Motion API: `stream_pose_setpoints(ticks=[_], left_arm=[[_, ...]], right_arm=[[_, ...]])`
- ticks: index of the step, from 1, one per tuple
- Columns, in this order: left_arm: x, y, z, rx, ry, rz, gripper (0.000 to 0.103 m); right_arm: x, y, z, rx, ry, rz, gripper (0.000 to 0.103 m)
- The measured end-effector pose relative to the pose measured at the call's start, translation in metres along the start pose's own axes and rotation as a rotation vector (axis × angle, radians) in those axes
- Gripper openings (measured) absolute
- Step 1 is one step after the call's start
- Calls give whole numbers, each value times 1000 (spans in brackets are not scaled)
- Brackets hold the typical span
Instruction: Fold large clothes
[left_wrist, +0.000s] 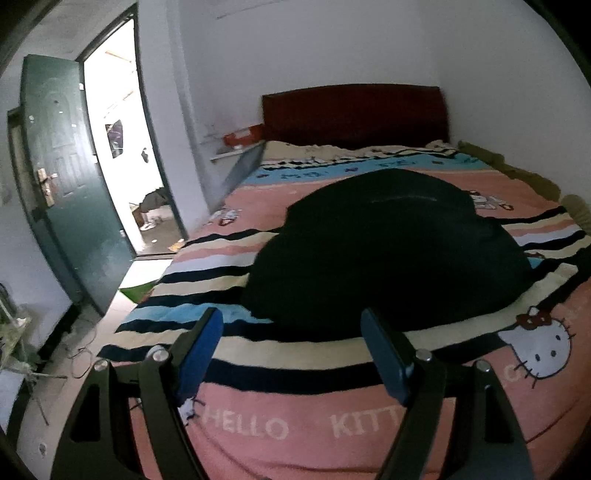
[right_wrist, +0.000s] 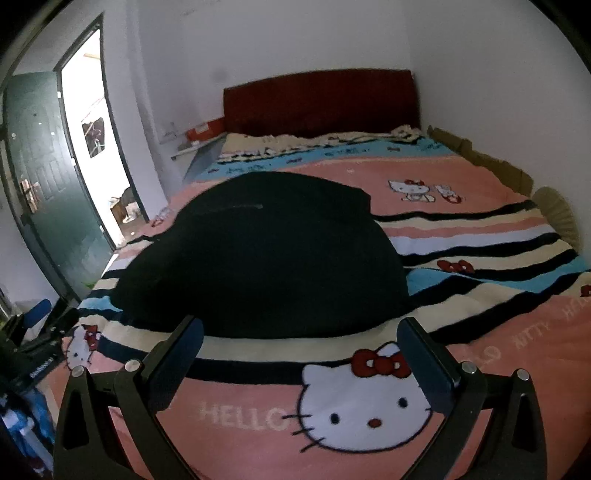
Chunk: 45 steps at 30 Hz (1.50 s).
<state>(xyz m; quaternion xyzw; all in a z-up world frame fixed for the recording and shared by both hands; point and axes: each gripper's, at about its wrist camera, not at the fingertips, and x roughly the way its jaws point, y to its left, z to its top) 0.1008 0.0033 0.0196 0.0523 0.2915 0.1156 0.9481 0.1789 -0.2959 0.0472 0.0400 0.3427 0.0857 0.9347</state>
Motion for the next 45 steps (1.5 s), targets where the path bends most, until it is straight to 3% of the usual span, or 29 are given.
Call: stream_pose_setpoints(ticks=[10,20,45], left_arm=[[-40,5,1,-48,-49,52,76],[-65,6,-3,-56,-85,41,76],[-39,7,-11,-54,-36,17,76]], right_arm=[[-42,27,-10,-108,-103,-73,102],[-66,30,-15,-131,-177,-107,102],[-53,15,-18,-132,-153,-181,102]])
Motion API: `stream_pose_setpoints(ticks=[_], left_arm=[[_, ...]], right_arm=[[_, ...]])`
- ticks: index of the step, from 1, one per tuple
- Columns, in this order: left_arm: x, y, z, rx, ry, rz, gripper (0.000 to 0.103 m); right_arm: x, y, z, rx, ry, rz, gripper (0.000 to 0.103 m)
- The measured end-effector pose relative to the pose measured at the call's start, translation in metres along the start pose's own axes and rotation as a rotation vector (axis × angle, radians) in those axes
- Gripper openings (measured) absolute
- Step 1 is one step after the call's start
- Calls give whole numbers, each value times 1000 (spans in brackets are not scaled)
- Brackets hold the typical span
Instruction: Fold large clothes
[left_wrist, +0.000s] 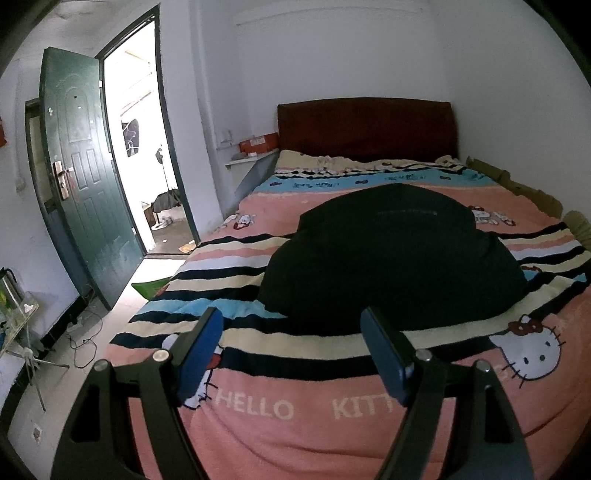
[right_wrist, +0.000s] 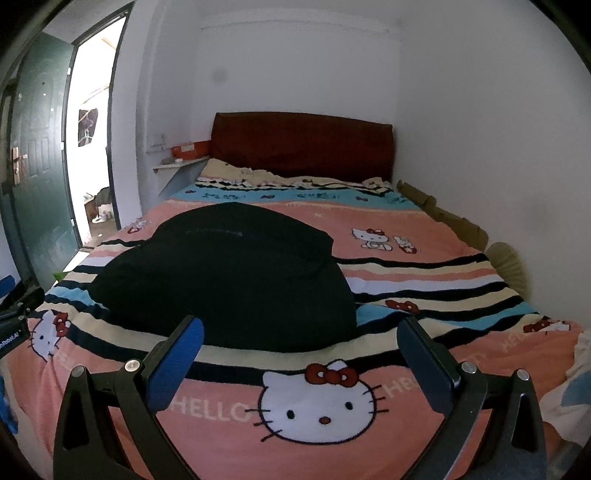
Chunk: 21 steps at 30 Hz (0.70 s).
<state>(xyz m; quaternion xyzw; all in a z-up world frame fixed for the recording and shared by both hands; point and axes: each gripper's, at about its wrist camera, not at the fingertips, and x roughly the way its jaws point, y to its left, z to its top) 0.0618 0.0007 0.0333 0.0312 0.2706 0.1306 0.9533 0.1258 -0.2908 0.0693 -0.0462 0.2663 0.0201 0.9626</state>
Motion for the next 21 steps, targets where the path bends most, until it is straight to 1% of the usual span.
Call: stream_pose_setpoints(ticks=[14,21], left_arm=[[21,-4,-5,1,29,-6,76],[23,-9,-8,15,30,-10,76]], right_arm=[[22,-2,-10,10,39,-11,102],[30,-4,-16,7,60,-14,102]])
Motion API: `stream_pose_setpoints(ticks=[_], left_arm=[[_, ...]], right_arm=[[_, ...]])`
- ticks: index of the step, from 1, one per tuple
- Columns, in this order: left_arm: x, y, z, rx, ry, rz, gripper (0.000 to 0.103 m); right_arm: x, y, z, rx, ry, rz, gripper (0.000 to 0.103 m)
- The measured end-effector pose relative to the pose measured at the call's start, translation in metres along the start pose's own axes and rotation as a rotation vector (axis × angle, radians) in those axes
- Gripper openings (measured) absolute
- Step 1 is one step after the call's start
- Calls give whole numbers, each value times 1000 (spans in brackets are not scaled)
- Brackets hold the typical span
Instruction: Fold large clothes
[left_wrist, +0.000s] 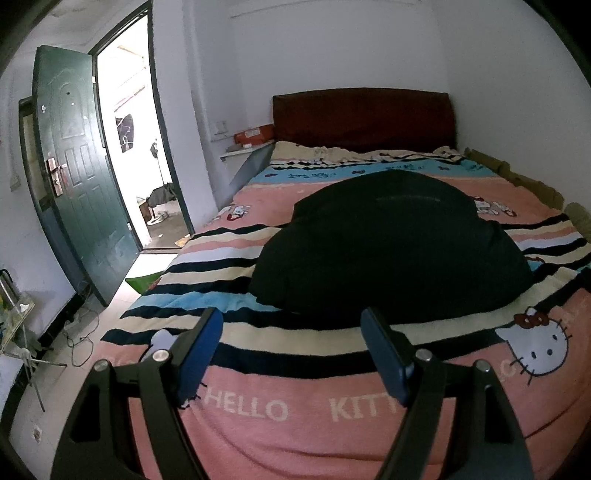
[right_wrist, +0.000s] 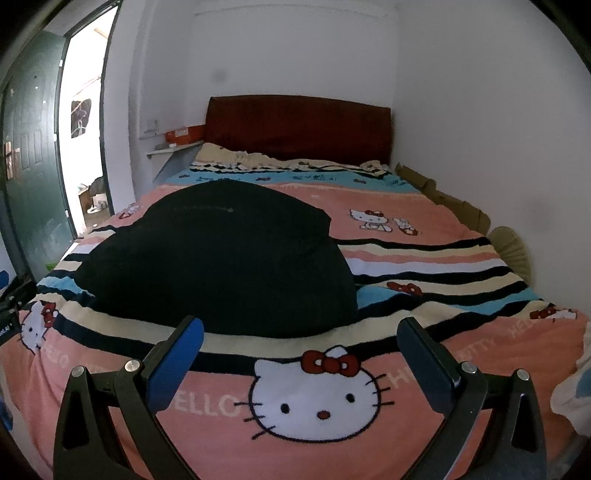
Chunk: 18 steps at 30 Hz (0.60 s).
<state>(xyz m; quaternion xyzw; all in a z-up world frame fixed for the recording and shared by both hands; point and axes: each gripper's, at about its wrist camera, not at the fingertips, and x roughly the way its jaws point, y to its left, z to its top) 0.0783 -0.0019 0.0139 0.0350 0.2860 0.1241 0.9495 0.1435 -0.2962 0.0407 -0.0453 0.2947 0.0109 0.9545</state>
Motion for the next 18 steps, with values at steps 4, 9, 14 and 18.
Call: stream_pose_setpoints(ticks=[4,9,14,18], left_arm=[[3,0,-2,1,7,1,76],[8,1,-2,1,17,2,76],[11,0,-3,6,24,-5,76],[11,-1,-5,12,26,-9,76]], right_arm=[[5,-3,-3,5,13,-3,103],[11,-6,-7,11,28,-6,102],[14,-6,-9,13,34,-7,103],[16,-8,-10,16,38,-7,103]])
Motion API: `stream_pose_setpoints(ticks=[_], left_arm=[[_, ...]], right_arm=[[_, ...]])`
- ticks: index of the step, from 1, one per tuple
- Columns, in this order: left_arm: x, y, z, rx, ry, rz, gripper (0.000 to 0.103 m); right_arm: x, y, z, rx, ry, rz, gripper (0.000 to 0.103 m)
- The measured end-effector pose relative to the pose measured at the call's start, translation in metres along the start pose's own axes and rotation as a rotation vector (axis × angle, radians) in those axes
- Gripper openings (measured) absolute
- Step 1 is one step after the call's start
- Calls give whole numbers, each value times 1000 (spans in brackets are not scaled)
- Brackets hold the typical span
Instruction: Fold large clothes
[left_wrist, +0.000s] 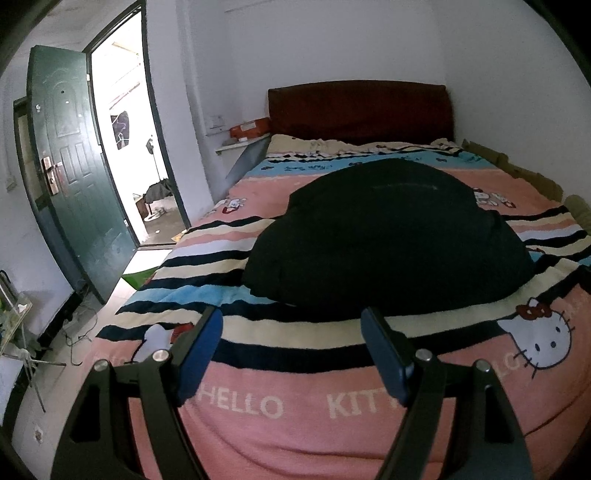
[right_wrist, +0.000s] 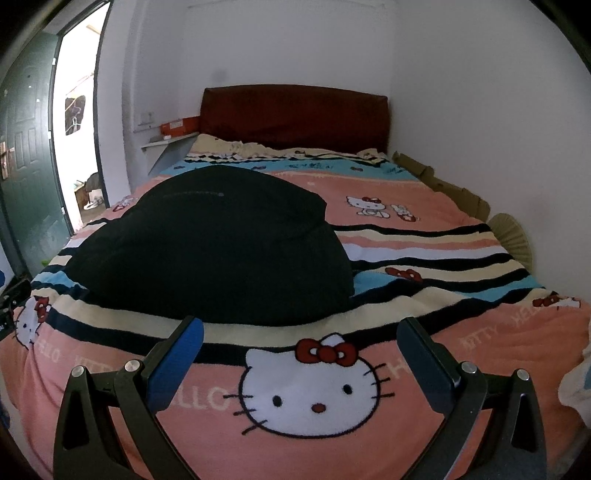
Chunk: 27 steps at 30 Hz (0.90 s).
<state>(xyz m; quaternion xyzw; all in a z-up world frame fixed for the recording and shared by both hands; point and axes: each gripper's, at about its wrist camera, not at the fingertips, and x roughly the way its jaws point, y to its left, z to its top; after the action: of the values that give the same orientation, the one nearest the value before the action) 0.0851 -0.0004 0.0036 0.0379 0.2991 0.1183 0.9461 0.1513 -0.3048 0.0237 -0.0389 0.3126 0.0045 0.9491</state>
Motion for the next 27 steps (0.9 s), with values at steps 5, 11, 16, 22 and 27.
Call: stream_pose_setpoints(ticks=[5,11,16,22,27], left_arm=[[1,0,-1,4,4,-2,76],[1,0,-2,8,3,-6,76],[1,0,-2,10,-1,-1,76],[-1,-1,-3,13,-8,-5,76],[-2,-2,-4,16,-9,-8,76]], right_arm=[[1,0,-1,4,4,-2,103],[1,0,-3,4,7,-1,102],[1,0,-4,3,4,-2,103],[0,-1,-4,3,-1,-2,103],[0,-2,-4,3,-1,-2,103]])
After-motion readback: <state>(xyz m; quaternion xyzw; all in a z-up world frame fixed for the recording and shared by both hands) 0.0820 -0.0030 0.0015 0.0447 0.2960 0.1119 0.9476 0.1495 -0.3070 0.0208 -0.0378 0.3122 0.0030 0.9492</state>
